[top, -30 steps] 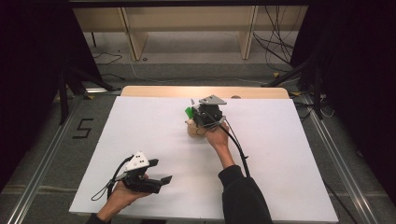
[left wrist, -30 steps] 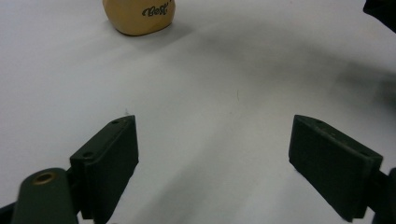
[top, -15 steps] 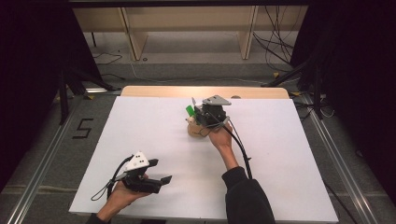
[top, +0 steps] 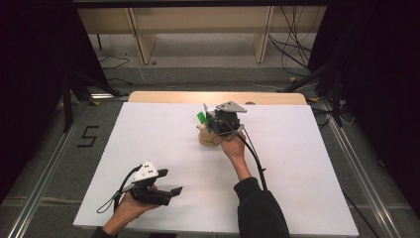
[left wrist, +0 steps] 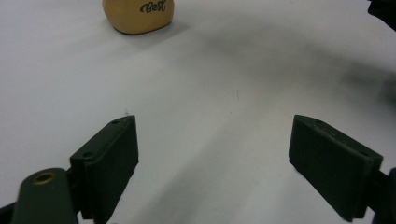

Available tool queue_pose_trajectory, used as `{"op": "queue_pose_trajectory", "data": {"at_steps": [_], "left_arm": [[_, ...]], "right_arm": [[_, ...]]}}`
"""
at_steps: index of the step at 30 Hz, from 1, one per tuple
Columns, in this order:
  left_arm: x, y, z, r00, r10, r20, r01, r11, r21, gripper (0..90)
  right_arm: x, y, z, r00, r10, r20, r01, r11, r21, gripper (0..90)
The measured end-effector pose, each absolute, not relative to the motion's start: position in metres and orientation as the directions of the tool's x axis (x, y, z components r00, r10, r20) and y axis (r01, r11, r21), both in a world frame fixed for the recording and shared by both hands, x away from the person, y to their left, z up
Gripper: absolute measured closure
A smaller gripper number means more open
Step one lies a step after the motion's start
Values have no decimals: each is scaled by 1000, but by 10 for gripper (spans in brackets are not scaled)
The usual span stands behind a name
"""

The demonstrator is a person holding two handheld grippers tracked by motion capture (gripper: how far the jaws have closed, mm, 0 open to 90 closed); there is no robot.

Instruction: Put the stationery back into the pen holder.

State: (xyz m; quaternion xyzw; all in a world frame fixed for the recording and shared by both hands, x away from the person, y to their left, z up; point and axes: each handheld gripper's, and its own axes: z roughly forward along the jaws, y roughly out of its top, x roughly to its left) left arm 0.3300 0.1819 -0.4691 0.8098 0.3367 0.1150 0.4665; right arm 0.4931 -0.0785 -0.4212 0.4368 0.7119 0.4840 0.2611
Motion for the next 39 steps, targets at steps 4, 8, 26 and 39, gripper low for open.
{"op": "queue_pose_trajectory", "data": {"at_steps": [4, 8, 26, 39], "left_arm": [[330, 182, -469, 747, 652, -128, 438, -338, 833, 155], [330, 181, -469, 746, 653, -129, 440, -337, 833, 155], [330, 181, -470, 747, 652, -130, 440, -339, 832, 155], [331, 183, -469, 741, 658, -133, 440, -326, 837, 155]], "right_arm": [[495, -80, -424, -474, 879, 56, 374, 143, 916, 659], [496, -78, -425, -481, 876, 35, 370, 167, 914, 659], [491, -84, -413, -502, 861, 75, 366, 134, 921, 458], [473, -107, -393, -526, 842, 122, 419, 132, 898, 367]]}}
